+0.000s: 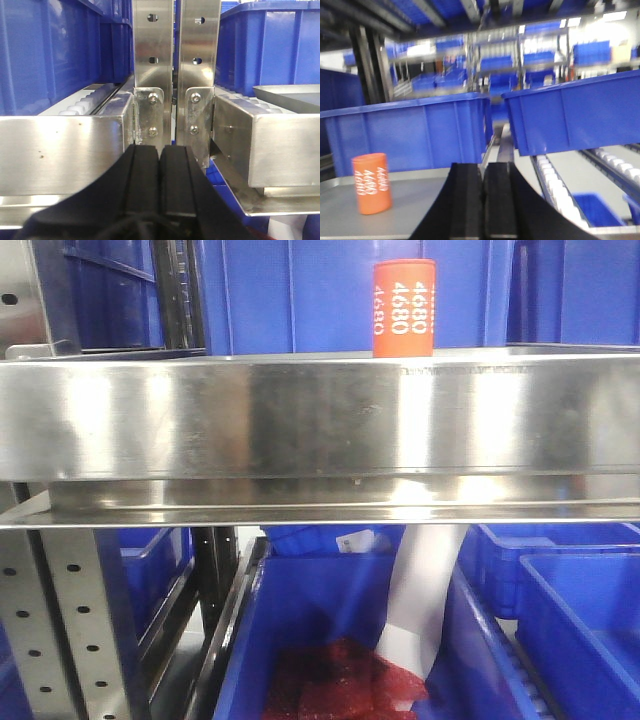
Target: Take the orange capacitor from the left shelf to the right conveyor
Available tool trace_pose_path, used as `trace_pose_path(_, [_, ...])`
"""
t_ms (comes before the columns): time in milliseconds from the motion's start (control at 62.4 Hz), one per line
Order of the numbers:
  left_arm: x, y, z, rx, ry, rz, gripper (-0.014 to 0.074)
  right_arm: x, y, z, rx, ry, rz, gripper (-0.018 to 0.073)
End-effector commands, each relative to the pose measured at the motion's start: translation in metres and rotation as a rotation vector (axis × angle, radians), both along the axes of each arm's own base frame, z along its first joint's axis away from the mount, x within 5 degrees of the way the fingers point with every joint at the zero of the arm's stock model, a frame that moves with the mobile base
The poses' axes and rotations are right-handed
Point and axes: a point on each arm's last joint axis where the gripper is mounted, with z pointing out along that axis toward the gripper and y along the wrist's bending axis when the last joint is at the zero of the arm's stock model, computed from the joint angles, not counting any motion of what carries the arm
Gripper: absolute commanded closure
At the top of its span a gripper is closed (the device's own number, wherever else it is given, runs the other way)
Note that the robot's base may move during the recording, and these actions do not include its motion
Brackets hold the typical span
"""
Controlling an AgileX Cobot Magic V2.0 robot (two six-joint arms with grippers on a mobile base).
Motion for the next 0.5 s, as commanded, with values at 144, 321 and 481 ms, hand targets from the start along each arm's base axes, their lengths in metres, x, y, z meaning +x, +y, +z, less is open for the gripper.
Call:
trace_pose_path(144, [0.0,0.0,0.01,-0.015,-0.087,-0.005,0.0701,0.036,0.013,0.083,-0.111,0.104,0.113,0.051])
trace_pose_path(321, [0.0,0.0,0.01,-0.015,-0.087,-0.005,0.0701,0.097,0.05,0.092,-0.202,0.259,0.278,0.0507])
trace_pose_path(481, [0.0,0.0,0.01,-0.015,-0.087,-0.005,0.0701,0.145,0.094,0.08,-0.247,0.355,0.399,0.023])
